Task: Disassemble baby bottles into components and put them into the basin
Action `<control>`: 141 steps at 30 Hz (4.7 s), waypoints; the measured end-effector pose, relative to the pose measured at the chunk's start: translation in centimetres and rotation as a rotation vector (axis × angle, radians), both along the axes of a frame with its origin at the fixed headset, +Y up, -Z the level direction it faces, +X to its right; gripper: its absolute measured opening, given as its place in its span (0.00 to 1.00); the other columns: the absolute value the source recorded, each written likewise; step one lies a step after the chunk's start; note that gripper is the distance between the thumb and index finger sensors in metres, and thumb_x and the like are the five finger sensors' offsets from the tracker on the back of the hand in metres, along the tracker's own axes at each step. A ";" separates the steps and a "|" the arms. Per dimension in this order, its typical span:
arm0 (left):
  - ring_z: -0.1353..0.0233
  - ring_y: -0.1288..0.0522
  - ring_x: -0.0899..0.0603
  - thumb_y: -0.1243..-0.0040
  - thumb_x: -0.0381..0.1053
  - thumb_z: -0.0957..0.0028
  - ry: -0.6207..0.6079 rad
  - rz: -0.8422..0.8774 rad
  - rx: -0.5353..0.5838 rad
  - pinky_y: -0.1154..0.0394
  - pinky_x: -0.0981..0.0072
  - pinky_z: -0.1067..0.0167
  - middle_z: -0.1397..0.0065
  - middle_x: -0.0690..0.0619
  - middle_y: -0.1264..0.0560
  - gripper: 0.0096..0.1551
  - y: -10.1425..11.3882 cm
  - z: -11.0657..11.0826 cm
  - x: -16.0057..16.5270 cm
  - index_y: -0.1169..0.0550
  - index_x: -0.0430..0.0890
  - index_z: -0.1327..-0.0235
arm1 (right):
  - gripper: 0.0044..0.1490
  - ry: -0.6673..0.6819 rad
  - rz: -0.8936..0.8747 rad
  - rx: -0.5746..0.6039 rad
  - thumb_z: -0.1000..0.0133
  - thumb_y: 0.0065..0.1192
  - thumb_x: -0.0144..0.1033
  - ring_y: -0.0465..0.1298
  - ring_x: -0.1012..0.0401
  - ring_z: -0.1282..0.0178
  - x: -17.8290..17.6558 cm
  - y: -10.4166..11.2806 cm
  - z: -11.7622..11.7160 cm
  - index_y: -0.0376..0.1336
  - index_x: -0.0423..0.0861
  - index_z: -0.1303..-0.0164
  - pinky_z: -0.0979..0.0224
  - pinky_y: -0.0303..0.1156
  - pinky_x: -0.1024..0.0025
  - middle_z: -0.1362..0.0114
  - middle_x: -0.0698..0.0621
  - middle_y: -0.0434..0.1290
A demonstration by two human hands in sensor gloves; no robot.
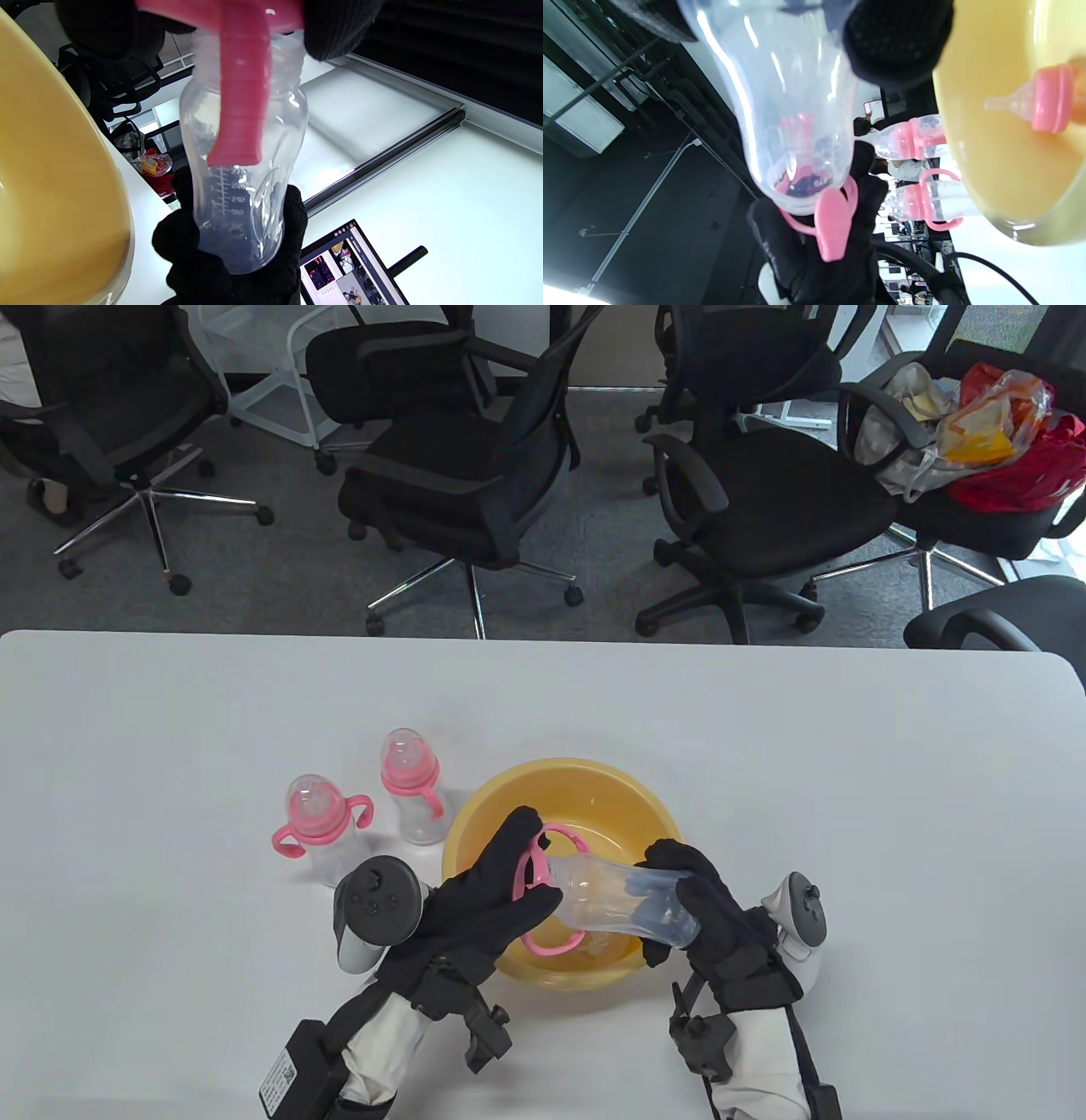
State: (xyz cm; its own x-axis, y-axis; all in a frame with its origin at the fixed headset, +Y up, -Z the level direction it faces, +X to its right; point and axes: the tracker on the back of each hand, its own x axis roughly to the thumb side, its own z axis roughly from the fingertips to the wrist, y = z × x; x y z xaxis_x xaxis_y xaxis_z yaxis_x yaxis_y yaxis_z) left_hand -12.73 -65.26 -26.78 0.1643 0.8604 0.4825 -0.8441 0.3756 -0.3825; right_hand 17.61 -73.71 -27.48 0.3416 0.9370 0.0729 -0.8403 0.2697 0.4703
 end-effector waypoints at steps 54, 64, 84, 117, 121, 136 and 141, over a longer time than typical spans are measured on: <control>0.25 0.33 0.18 0.47 0.52 0.32 -0.023 -0.822 -0.312 0.28 0.33 0.36 0.16 0.21 0.42 0.46 -8.0 -4.6 5.2 0.48 0.30 0.13 | 0.51 -0.127 -0.175 -0.016 0.29 0.45 0.58 0.59 0.35 0.32 2.7 -0.3 0.1 0.31 0.38 0.15 0.29 0.74 0.51 0.18 0.28 0.43; 0.28 0.30 0.19 0.47 0.51 0.32 0.073 -0.494 -0.186 0.26 0.34 0.38 0.19 0.21 0.35 0.42 -3.7 -3.8 2.3 0.42 0.29 0.14 | 0.52 -0.155 -0.081 0.004 0.29 0.47 0.55 0.55 0.32 0.29 2.4 0.3 0.2 0.29 0.36 0.16 0.25 0.68 0.43 0.18 0.27 0.40; 0.35 0.23 0.24 0.48 0.51 0.32 0.325 0.094 0.041 0.22 0.41 0.45 0.27 0.26 0.25 0.36 1.8 -0.8 -3.1 0.31 0.28 0.20 | 0.55 -0.202 0.846 0.023 0.36 0.63 0.42 0.52 0.26 0.28 -2.5 5.6 -2.5 0.34 0.32 0.18 0.29 0.66 0.37 0.19 0.23 0.40; 0.35 0.23 0.23 0.48 0.51 0.32 0.283 0.154 0.018 0.22 0.40 0.45 0.27 0.25 0.26 0.37 2.4 -0.4 -3.8 0.32 0.28 0.20 | 0.56 -0.088 1.436 -0.172 0.38 0.64 0.40 0.54 0.24 0.28 -8.5 2.3 -8.3 0.35 0.30 0.19 0.28 0.65 0.38 0.19 0.24 0.42; 0.35 0.23 0.23 0.48 0.51 0.32 0.278 0.159 0.016 0.22 0.40 0.45 0.27 0.25 0.26 0.37 2.4 -0.4 -3.8 0.32 0.28 0.20 | 0.57 -0.034 1.545 -0.186 0.39 0.66 0.40 0.56 0.25 0.28 -8.8 2.1 -8.8 0.35 0.30 0.19 0.27 0.66 0.40 0.19 0.25 0.44; 0.35 0.23 0.23 0.48 0.51 0.32 0.280 0.168 -0.001 0.22 0.40 0.45 0.27 0.25 0.26 0.37 2.3 -0.5 -4.1 0.32 0.28 0.20 | 0.58 0.053 1.743 -0.257 0.44 0.70 0.42 0.61 0.31 0.28 -10.0 1.1 -10.2 0.40 0.34 0.18 0.27 0.70 0.51 0.17 0.30 0.51; 0.35 0.23 0.23 0.48 0.51 0.32 0.278 0.171 -0.006 0.22 0.40 0.45 0.27 0.24 0.26 0.37 2.3 -0.6 -4.1 0.32 0.28 0.20 | 0.58 0.093 1.768 -0.276 0.44 0.71 0.40 0.58 0.32 0.27 -10.3 0.4 -10.3 0.40 0.34 0.18 0.26 0.69 0.52 0.17 0.30 0.50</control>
State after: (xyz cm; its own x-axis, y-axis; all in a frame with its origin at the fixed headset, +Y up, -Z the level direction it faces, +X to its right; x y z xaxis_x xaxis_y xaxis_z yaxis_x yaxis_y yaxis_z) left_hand -16.86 -63.00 -27.34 0.1420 0.8897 0.4339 -0.9673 0.2179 -0.1301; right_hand 7.29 -73.34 -37.82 -0.9859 0.1391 -0.0927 -0.1663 -0.7586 0.6300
